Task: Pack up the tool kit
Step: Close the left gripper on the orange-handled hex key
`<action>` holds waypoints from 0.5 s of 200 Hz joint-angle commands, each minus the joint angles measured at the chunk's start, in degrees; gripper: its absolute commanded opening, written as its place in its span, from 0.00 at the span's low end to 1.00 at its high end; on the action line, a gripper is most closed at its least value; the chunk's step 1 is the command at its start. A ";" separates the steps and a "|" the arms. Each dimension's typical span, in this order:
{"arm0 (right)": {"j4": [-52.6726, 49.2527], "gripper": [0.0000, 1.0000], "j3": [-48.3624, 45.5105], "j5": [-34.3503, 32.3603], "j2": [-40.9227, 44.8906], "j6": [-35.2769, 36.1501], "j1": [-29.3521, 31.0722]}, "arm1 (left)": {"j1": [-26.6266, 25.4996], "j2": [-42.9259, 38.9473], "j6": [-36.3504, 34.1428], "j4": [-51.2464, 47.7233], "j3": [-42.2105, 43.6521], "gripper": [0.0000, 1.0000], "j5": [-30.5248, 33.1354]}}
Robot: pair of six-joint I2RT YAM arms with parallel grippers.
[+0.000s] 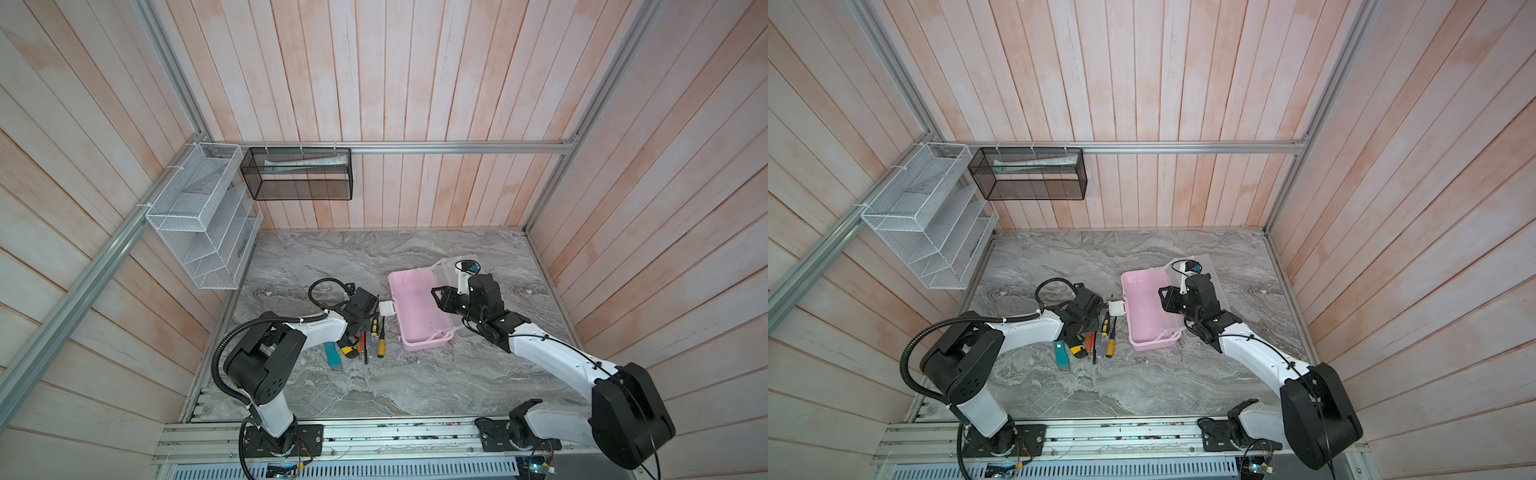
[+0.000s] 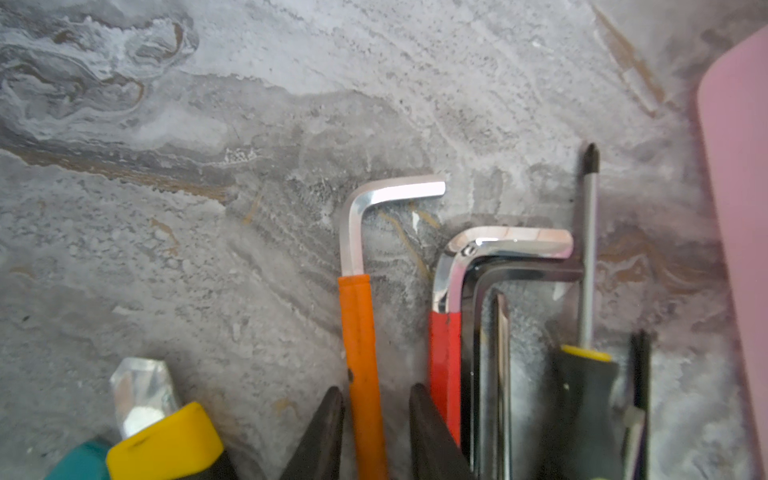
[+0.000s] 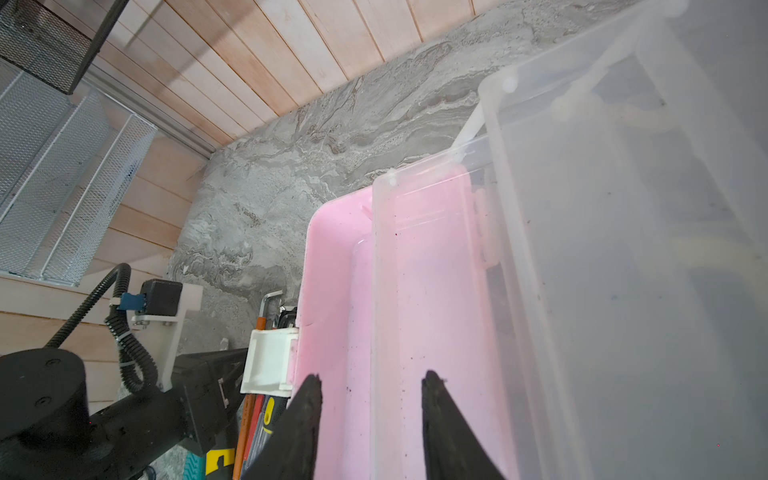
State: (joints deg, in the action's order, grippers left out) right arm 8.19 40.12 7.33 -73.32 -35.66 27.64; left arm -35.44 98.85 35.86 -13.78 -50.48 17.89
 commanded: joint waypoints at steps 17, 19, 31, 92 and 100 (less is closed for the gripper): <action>1.75 0.39 0.68 2.13 -1.34 -0.03 -0.49 | -0.38 1.74 2.89 -4.37 -0.06 0.24 -0.50; 1.75 0.39 0.67 2.20 -1.38 0.00 -0.50 | -0.34 1.82 2.97 -4.40 -0.08 0.24 -0.49; 1.81 0.39 0.84 2.61 -1.69 0.19 -0.78 | -0.35 2.37 3.00 -4.56 -0.22 0.23 -0.55; 3.15 0.39 0.14 4.63 -2.74 -0.29 -2.41 | -0.02 5.83 2.64 -4.03 -1.11 0.13 -1.51; 3.21 0.39 0.28 4.90 -3.01 -0.29 -2.46 | -0.01 5.74 2.64 -3.89 -1.16 0.13 -1.45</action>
State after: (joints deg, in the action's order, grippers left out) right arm 10.02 40.12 10.63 -75.20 -35.81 25.50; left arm -35.44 101.01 37.76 -13.98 -52.64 18.74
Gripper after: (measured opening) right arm 0.387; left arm 0.139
